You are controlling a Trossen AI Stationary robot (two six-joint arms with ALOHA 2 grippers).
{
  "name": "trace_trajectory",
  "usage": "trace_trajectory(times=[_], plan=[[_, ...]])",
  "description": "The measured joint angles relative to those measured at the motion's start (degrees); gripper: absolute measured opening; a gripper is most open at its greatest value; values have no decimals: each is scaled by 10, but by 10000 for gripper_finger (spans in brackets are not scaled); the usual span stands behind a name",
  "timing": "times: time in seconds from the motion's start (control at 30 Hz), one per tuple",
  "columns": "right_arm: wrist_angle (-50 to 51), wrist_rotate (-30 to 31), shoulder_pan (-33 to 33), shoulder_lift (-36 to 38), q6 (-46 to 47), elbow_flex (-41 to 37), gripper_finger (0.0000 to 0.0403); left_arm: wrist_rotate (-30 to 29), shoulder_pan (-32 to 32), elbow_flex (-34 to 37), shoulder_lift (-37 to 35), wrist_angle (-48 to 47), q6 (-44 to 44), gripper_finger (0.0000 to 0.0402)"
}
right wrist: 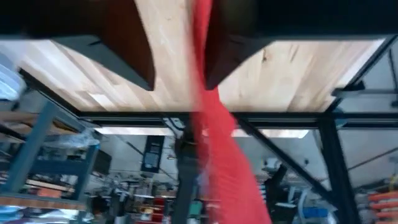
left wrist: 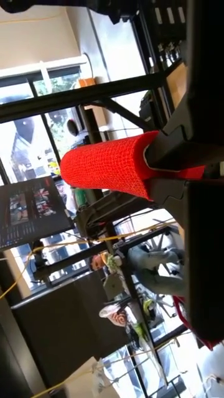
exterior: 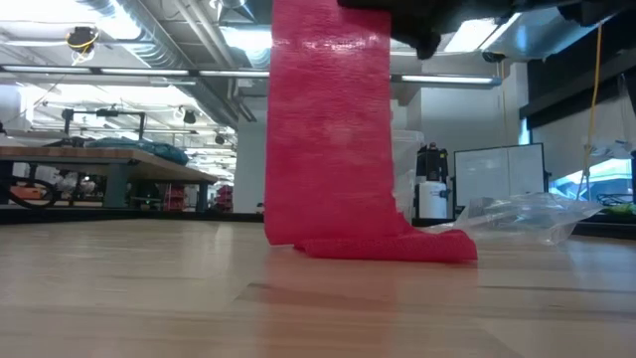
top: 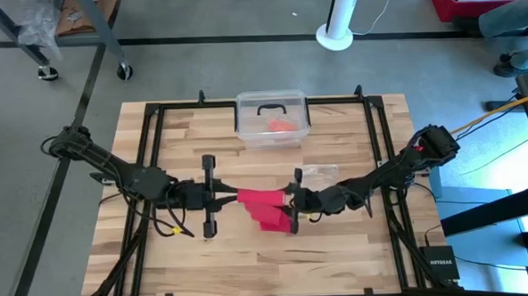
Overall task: Roll bandage
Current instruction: Roll the red bandage
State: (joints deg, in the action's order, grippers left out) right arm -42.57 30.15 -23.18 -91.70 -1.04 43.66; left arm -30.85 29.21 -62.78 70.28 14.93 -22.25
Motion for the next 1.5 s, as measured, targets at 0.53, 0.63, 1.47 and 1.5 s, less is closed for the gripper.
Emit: trace_trajectory(times=[0.53, 0.63, 1.47, 1.5], plan=[[162, 43, -120, -1, -52, 97, 8, -146, 11, 0, 0, -10, -37, 4], [194, 44, -141, -1, -51, 121, 4, -154, 11, 0, 0, -10, -40, 4], [360, 51, -196, -1, -258, 368, 4, -178, -38, 61, 4, -9, -98, 4], [372, 62, -196, -1, -275, 385, 4, -178, -38, 65, 4, -11, -103, 4]])
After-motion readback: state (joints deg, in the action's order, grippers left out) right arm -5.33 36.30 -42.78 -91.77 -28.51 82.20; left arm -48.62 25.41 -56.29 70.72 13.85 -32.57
